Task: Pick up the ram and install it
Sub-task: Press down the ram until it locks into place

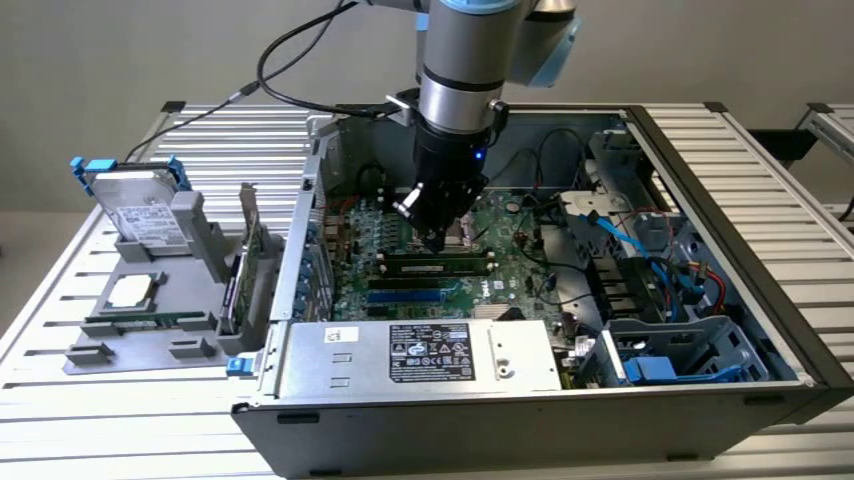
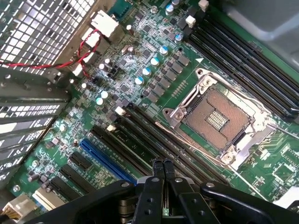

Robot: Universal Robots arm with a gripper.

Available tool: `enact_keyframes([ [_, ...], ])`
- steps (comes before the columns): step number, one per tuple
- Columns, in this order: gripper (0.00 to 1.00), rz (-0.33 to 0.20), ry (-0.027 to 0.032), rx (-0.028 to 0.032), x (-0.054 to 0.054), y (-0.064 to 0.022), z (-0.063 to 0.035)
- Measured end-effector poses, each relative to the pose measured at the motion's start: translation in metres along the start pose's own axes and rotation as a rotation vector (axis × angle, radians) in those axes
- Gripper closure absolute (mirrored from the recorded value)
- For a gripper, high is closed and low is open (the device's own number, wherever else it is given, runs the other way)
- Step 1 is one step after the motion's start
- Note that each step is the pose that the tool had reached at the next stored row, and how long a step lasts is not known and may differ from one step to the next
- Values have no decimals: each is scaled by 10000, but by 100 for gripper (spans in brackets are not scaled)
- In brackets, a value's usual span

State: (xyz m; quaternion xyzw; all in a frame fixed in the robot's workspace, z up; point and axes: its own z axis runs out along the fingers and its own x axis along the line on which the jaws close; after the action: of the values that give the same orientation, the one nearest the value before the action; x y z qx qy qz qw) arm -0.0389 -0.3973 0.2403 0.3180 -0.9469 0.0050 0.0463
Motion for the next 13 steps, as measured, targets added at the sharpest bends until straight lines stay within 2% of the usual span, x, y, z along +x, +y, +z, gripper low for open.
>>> enact_keyframes([
  [13,90,1573,-151,-53,0,0,0],
])
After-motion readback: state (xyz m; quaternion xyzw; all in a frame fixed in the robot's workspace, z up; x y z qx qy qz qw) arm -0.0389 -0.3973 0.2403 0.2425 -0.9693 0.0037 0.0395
